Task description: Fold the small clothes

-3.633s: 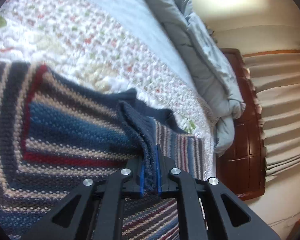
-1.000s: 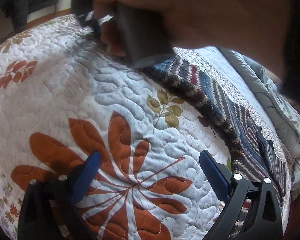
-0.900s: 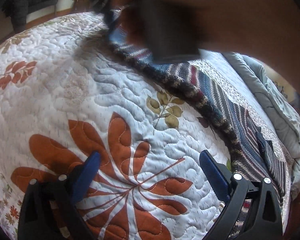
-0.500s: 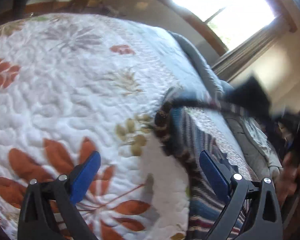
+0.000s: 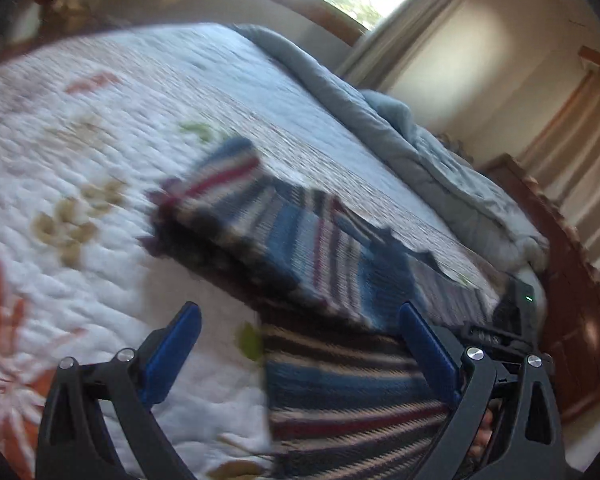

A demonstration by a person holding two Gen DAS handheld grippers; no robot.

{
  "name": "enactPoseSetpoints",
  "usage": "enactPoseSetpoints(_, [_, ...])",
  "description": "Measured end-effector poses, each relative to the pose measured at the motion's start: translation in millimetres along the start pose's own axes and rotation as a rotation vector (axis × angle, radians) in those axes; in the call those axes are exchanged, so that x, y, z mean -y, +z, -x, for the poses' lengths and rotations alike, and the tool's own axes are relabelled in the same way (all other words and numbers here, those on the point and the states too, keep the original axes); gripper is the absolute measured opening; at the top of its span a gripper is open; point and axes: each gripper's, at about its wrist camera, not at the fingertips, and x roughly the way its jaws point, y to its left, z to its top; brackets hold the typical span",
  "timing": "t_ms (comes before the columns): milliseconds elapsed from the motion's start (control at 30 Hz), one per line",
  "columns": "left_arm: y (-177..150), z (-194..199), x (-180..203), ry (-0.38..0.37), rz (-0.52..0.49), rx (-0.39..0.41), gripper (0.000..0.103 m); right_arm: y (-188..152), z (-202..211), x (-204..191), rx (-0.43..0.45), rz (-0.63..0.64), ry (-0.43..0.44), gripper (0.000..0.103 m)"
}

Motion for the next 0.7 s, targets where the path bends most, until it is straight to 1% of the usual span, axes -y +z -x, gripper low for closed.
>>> enactPoseSetpoints(33, [-2, -5, 2, -0.044, 0.010, -0.026, 0.099, 2, 5, 4, 0.008, -0.026, 0.027, 0.051])
enactPoseSetpoints(67, [-4, -9, 4, -0.088, 0.024, -0.049, 0.099, 5, 9, 10, 0.017, -0.062, 0.060, 0.056])
enactPoseSetpoints(133, [-7, -14, 7, -0.112, 0.024, -0.064, 0.099, 12, 9, 18, 0.004, -0.122, 0.129, 0.061])
enactPoseSetpoints(167, [-8, -15, 9, -0.111, 0.013, -0.066, 0.099, 19, 4, 21, -0.017, -0.147, 0.163, 0.061])
enactPoseSetpoints(233, [-10, -15, 12, -0.120, -0.002, -0.067, 0.099, 27, -7, 24, -0.062, -0.170, 0.187, 0.061])
enactPoseSetpoints(333, [-11, -16, 15, -0.137, -0.023, -0.068, 0.099, 38, -19, 25, -0.100, -0.199, 0.236, 0.060])
enactPoseSetpoints(367, [-12, -16, 16, -0.136, -0.032, -0.067, 0.099, 41, -22, 23, -0.114, -0.207, 0.257, 0.055])
enactPoseSetpoints(400, [-12, -16, 15, -0.135, -0.033, -0.064, 0.099, 44, -24, 19, -0.133, -0.203, 0.275, 0.047])
enactPoseSetpoints(433, [-11, -16, 14, -0.136, -0.029, -0.061, 0.099, 46, -28, 14, -0.161, -0.188, 0.291, 0.030])
enactPoseSetpoints(467, [-10, -16, 12, -0.139, -0.023, -0.060, 0.099, 49, -28, 11, -0.169, -0.172, 0.283, 0.021])
enactPoseSetpoints(500, [-10, -16, 11, -0.143, -0.018, -0.058, 0.099, 47, -24, 7, -0.169, -0.150, 0.267, 0.017])
enactPoseSetpoints(533, [-9, -16, 10, -0.142, -0.013, -0.058, 0.099, 51, -25, 3, -0.167, -0.130, 0.254, 0.009])
enactPoseSetpoints(567, [-9, -16, 9, -0.139, -0.011, -0.057, 0.099, 56, -20, -1, -0.159, -0.105, 0.242, 0.008])
enactPoseSetpoints(700, [-8, -11, 4, -0.155, 0.006, -0.045, 0.099, 82, 0, -18, -0.118, -0.021, 0.201, 0.007])
